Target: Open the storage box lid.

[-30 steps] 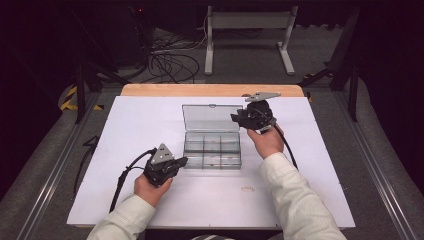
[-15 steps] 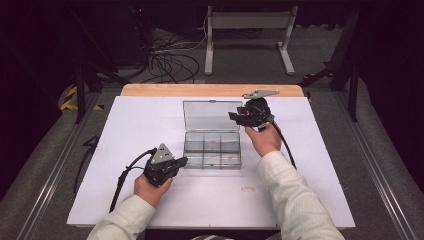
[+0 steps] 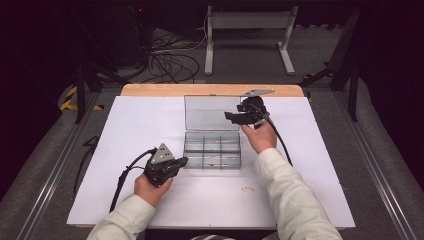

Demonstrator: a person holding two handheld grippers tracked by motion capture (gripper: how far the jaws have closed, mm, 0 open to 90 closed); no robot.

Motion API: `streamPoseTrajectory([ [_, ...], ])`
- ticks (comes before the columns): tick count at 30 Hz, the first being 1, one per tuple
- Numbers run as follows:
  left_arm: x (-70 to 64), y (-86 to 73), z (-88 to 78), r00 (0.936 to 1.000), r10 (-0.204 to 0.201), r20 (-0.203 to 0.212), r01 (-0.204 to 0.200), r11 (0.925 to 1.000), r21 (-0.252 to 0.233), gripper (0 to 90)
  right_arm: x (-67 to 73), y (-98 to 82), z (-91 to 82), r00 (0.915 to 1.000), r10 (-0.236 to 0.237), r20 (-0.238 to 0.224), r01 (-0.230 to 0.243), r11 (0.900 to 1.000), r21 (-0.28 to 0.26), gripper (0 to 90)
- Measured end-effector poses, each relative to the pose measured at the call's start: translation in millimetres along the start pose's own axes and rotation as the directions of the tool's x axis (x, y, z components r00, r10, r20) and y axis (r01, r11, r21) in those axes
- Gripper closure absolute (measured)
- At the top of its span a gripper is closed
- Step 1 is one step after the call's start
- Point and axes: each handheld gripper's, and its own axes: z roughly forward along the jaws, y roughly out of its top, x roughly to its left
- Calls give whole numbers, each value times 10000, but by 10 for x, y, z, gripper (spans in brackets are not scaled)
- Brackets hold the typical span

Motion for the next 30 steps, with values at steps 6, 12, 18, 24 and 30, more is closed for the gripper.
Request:
streamPoseTrajectory([
  [6,6,0,-2,10000,23,9,-23,10000,9,884,-40,21,88,9997,255,61,-256,9996,129,355],
  [12,6,0,-3,10000,-14,40,14,10000,43,884,-74,5,177,9993,377,83,-379,9990,248,321],
  [18,5,-1,-2,10000,17,64,-18,10000,19,884,-99,-32,263,9986,532,54,-533,9979,366,273],
  [24,7,-1,-3,10000,27,65,-27,10000,32,883,-124,-63,316,9969,757,-222,-743,9956,565,215],
  [30,7,0,-3,10000,31,61,-31,10000,30,883,-138,-95,370,9954,905,-322,-876,9928,822,170],
])
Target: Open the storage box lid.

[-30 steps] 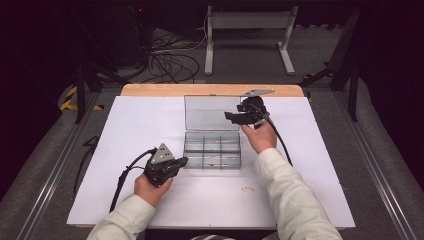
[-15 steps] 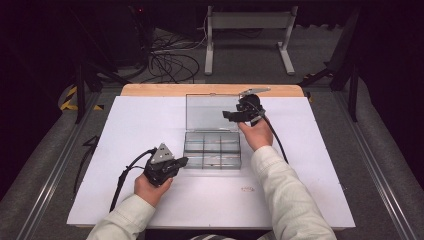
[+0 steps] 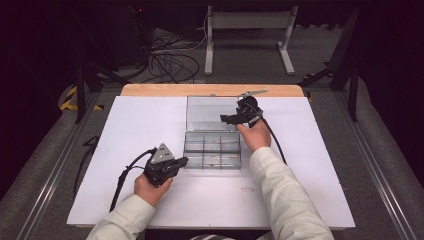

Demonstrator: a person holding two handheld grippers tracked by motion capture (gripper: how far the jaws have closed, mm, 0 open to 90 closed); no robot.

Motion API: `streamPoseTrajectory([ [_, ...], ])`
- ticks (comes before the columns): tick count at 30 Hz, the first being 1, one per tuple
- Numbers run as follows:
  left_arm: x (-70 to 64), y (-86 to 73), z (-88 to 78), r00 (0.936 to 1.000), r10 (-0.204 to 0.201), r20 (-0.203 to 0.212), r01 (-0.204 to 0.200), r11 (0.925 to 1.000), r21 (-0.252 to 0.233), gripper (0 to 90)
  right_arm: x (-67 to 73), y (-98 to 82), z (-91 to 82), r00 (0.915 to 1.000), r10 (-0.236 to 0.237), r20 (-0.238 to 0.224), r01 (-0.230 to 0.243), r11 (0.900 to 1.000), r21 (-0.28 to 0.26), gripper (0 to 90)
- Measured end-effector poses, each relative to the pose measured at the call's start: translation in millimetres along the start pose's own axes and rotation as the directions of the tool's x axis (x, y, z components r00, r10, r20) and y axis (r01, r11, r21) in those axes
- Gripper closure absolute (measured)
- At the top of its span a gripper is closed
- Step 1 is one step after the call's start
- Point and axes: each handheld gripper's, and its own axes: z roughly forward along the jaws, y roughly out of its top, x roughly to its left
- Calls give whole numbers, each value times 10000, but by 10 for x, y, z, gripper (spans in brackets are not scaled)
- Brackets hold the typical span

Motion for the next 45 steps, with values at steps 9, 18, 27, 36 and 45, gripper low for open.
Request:
streamPoseTrajectory([
  [9,-4,-1,1,10000,-7,30,7,10000,-14,882,-34,-53,79,9992,304,-248,-291,9983,514,111],
  [18,-6,-1,0,10000,-21,14,21,10000,-18,879,-49,-72,101,9988,384,-319,-354,9953,897,102],
  [27,-3,0,-6,10000,-31,46,31,10000,-18,872,-85,-64,21,9982,462,-383,-424,9945,954,104],
  [36,12,16,-117,10000,53,42,-51,9995,-304,786,129,48,-281,9967,-463,-663,473,9988,142,66],
  [45,22,19,-266,9999,146,-39,-149,9977,-655,684,292,43,-615,9887,-1228,-865,1180,9913,-589,36],
])
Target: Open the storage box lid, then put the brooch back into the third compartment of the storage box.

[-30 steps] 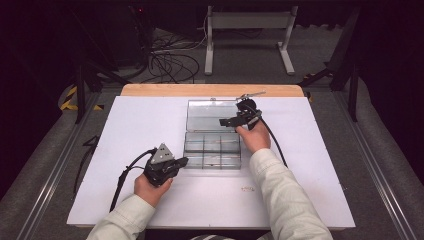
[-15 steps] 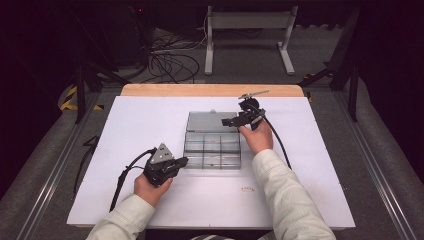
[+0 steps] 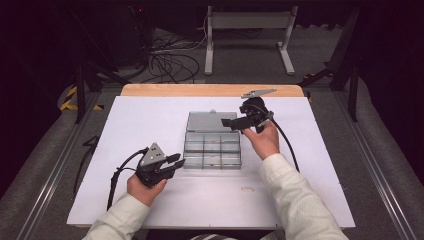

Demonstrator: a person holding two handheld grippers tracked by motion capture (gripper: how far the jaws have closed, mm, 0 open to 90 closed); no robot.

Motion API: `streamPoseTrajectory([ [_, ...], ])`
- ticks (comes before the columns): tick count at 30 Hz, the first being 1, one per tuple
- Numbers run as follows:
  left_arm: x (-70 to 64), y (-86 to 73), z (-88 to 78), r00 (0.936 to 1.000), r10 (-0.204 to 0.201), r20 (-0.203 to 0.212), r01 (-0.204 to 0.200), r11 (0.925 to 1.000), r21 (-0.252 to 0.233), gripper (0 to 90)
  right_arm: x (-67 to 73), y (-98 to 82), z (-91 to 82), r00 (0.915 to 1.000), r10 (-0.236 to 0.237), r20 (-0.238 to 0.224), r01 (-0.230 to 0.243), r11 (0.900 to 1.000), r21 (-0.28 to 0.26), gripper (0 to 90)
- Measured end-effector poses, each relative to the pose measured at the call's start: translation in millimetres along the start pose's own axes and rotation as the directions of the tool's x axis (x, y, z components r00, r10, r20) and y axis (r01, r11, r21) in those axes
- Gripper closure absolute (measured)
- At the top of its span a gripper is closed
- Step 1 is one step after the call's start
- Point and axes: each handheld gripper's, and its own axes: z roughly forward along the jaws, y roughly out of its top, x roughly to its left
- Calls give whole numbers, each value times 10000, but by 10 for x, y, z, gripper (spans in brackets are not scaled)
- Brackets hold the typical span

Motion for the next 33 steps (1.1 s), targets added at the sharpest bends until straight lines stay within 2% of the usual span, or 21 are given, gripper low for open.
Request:
streamPoseTrajectory([
  [4,-15,3,-37,10000,6,52,-5,9999,-131,646,32,-41,-125,9999,-50,-112,48,9998,-218,20],
  [10,-24,-19,-114,10000,-5,-7,5,9994,-357,580,121,-85,-281,9985,-538,-10,538,9979,-357,0],
  [14,-7,-41,-159,9999,-50,-124,44,9989,-467,548,173,-138,-417,9965,-739,-379,709,9946,-756,14],
  [16,-5,-58,-184,9997,-226,-75,222,9983,-530,531,209,-158,-472,9952,-858,-476,815,9929,-863,18],
  [19,12,-85,-234,9995,-271,-174,260,9978,-609,508,271,-179,-536,9922,-1145,-493,1106,9909,-763,27],
  [23,20,-133,-295,9987,-388,-324,362,9963,-773,467,347,-224,-585,9889,-1320,-679,1262,9885,-833,34],
  [26,23,-163,-335,9987,-353,-366,322,9961,-823,435,401,-258,-621,9844,-1612,-708,1547,9840,-888,36],
  [30,12,-196,-365,9983,-453,-361,421,9957,-830,424,436,-287,-667,9827,-1683,-772,1614,9830,-879,44],
  [33,16,-205,-391,9984,-373,-433,334,9956,-879,422,453,-308,-692,9813,-1724,-853,1654,9827,-836,49],
])
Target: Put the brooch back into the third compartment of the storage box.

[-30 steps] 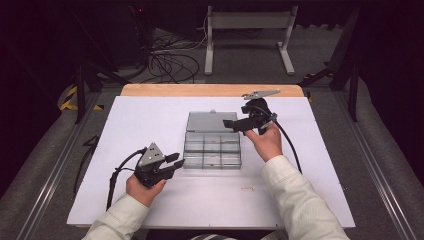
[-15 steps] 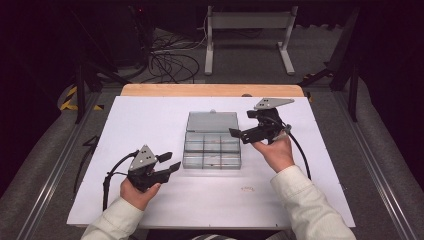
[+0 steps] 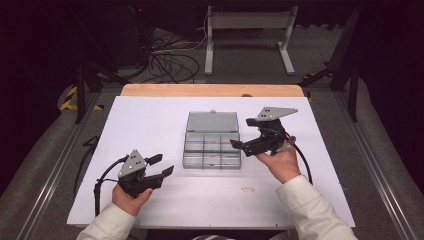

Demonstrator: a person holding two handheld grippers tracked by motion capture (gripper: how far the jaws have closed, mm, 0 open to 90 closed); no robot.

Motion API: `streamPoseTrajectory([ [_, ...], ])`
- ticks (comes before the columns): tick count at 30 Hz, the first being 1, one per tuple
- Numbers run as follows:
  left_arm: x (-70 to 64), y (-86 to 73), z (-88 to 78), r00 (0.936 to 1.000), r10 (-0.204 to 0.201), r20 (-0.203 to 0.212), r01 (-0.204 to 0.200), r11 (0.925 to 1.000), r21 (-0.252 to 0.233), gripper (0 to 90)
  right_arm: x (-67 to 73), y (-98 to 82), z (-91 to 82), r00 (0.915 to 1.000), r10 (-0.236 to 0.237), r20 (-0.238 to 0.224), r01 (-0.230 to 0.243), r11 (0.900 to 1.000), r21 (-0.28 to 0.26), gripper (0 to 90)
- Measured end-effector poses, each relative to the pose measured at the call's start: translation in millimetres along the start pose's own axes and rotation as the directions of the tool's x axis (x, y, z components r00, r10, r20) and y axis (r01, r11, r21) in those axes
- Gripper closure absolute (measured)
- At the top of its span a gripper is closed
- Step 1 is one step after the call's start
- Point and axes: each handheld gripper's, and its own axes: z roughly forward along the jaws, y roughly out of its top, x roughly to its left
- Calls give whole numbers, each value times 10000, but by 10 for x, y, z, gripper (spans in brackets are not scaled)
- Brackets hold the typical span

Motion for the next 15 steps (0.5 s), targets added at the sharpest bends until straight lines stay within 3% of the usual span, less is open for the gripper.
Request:
streamPoseTrajectory([
  [9,-8,-15,-35,10000,10,-54,-11,9999,-122,418,87,-6,-55,9996,-129,-256,131,9999,56,70],
  [15,-14,-34,-64,10000,-19,-75,18,9999,-161,413,163,-26,-93,9977,-577,-349,591,9974,422,112],
])
